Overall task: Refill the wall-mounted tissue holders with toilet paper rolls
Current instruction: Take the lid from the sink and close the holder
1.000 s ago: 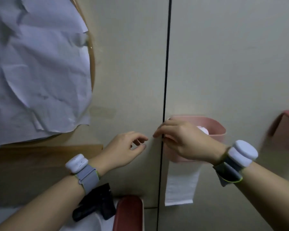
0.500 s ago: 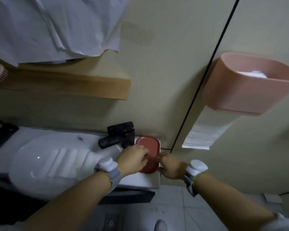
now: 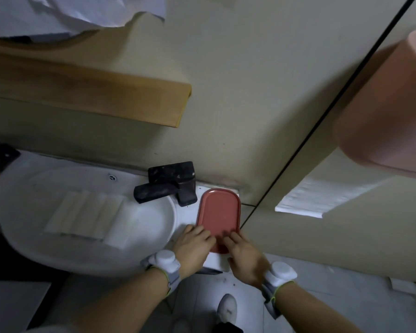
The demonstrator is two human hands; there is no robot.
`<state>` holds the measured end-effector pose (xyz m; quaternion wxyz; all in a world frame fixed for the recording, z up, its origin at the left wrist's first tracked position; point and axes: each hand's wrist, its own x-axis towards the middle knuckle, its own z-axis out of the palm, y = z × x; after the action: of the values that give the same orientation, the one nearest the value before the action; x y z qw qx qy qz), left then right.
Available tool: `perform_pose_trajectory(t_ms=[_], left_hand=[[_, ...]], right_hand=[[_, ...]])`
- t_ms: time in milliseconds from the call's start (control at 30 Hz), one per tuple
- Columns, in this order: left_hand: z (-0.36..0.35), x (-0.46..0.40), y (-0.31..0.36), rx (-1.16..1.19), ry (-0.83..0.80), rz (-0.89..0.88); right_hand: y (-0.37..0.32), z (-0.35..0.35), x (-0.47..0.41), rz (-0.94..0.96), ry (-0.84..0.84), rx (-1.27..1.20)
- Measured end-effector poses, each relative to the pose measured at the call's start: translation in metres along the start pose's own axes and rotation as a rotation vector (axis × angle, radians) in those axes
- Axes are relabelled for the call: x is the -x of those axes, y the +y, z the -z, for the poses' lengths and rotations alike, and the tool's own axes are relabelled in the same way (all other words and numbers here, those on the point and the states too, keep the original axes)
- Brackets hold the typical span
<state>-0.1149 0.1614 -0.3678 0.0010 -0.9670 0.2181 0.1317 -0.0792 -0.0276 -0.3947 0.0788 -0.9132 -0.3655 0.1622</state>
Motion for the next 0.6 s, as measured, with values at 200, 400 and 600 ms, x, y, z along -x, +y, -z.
perform_pose_trajectory(t_ms=[200,400,600], left_hand=[[-0.005,0.000,-0.002,-0.029,0.144,-0.077],[0.027,0.010,-0.014,0.133,0.404,0.005],[0.117,0.023,-0.034,0.535,0.633,0.002]], right_hand=[[0.003,0.003,0.001,0.036,0.010,0.077],[0.004,0.065,-0.009,0.125,0.227,-0.020],[-0.030,0.162,-0.002,0.108,0.451,-0.155]])
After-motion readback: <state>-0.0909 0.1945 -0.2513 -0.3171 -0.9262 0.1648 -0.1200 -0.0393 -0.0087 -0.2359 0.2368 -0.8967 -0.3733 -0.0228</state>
